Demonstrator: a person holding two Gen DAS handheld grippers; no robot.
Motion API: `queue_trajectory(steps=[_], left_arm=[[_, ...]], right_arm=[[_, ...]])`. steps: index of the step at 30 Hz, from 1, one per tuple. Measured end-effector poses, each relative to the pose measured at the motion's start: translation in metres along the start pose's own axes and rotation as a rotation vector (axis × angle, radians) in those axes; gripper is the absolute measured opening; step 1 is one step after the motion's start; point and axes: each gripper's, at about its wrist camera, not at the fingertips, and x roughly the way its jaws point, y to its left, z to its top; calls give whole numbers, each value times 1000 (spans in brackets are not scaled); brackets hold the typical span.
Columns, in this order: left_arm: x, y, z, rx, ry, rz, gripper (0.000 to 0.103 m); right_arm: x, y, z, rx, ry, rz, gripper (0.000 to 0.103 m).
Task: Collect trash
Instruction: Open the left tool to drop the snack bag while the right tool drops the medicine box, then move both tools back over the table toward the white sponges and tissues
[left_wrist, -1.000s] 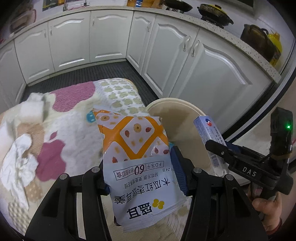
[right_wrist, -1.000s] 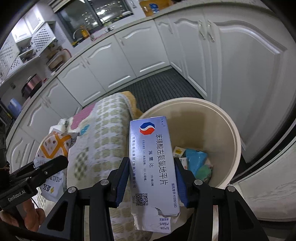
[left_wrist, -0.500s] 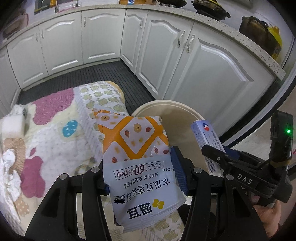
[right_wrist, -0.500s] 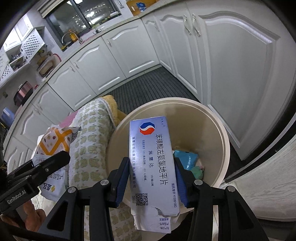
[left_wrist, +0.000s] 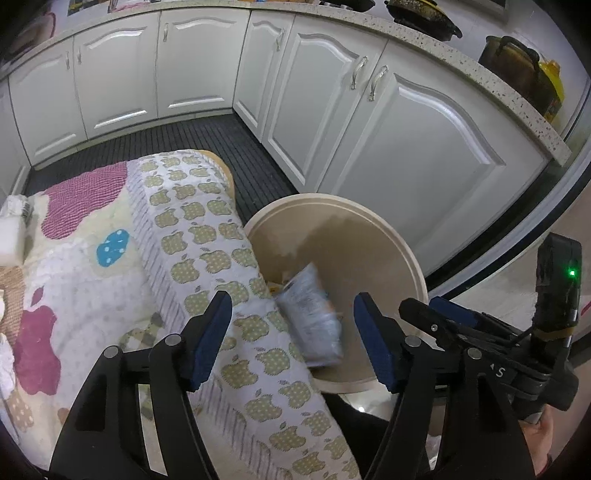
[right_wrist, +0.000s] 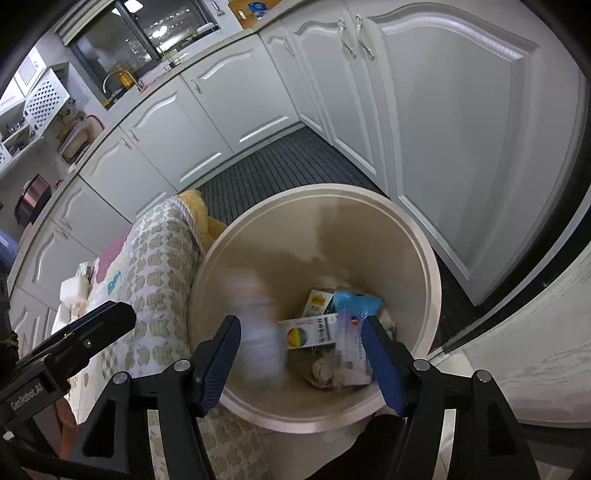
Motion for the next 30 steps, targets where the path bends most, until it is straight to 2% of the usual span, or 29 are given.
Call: queue_trajectory(steps=[6, 17, 30], left_arm=[[-15, 10, -9, -10, -28, 57, 67], [-51, 51, -25, -82, -72, 169, 67], [-99, 131, -56, -202, -91, 248, 67]], right_arm=[[-1, 15, -8, -30, -2, 7, 65], [-10, 57, -16, -86, -17, 43, 66], [-7, 141, -35, -226, -3, 120, 70]])
